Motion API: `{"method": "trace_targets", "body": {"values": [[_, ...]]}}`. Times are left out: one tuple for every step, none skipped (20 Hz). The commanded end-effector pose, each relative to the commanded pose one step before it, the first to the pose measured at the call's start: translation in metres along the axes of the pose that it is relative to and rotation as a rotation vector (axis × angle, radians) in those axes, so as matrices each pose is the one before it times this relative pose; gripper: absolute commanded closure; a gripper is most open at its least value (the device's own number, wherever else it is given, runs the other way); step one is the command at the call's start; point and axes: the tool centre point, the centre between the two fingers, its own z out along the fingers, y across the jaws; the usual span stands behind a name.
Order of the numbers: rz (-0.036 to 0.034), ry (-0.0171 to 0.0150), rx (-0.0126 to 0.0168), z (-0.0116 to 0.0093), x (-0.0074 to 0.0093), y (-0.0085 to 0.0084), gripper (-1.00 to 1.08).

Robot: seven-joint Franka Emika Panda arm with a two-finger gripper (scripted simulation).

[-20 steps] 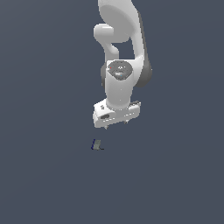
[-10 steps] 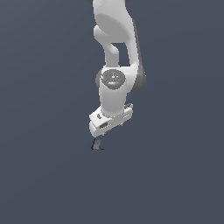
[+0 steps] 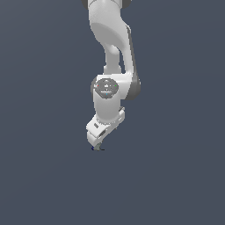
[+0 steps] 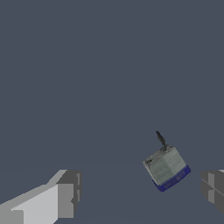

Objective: Pick up the object and move it to a goal position.

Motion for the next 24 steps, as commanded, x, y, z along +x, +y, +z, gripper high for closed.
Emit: {"method": "trace_targets", "body": {"values": [[-0.06299, 0.00066, -0.00005, 0.00531, -0.00186, 0.00577, -0.92], [-0.02446, 0.00032, 0.00003, 0.00211, -0.00093, 0.00220, -0.92], [-0.02443, 0.00036, 0.00004, 0.00211, -0.00100, 0.00217, -0.92], [-0.02441, 0.00041, 0.00004, 0.00211, -0.00106, 0.00214, -0.92], [-0.02437, 0.00045, 0.00003, 0.00212, -0.00114, 0.00210, -0.92], [-0.02434, 0.00049, 0.00003, 0.00212, -0.00121, 0.00207, -0.92], [-0.02432, 0.00054, 0.00002, 0.00212, -0.00127, 0.00203, -0.92], [-0.02429, 0.00058, 0.00001, 0.00212, -0.00133, 0.00198, -0.92], [-0.02425, 0.00063, -0.00001, 0.00212, -0.00140, 0.00194, -0.92], [-0.02423, 0.00067, -0.00003, 0.00212, -0.00146, 0.00190, -0.92], [-0.02419, 0.00071, -0.00005, 0.00212, -0.00153, 0.00185, -0.92], [-0.02388, 0.00074, -0.00007, 0.00209, -0.00157, 0.00178, -0.92], [-0.02271, 0.00074, -0.00009, 0.00199, -0.00155, 0.00165, -0.92], [-0.02145, 0.00073, -0.00010, 0.00189, -0.00152, 0.00152, -0.92], [-0.02021, 0.00072, -0.00012, 0.00178, -0.00146, 0.00139, -0.92], [-0.01896, 0.00070, -0.00013, 0.00167, -0.00141, 0.00127, -0.92], [-0.01771, 0.00067, -0.00014, 0.00156, -0.00136, 0.00116, -0.92], [-0.01649, 0.00064, -0.00015, 0.00145, -0.00128, 0.00104, -0.92], [-0.01523, 0.00061, -0.00015, 0.00134, -0.00123, 0.00095, -0.92], [-0.01402, 0.00057, -0.00015, 0.00124, -0.00113, 0.00084, -0.92], [-0.01278, 0.00053, -0.00015, 0.00113, -0.00106, 0.00075, -0.92], [-0.01156, 0.00049, -0.00015, 0.00102, -0.00096, 0.00066, -0.92], [-0.01032, 0.00044, -0.00014, 0.00091, -0.00088, 0.00058, -0.92], [-0.00913, 0.00039, -0.00013, 0.00080, -0.00077, 0.00050, -0.92]]}}
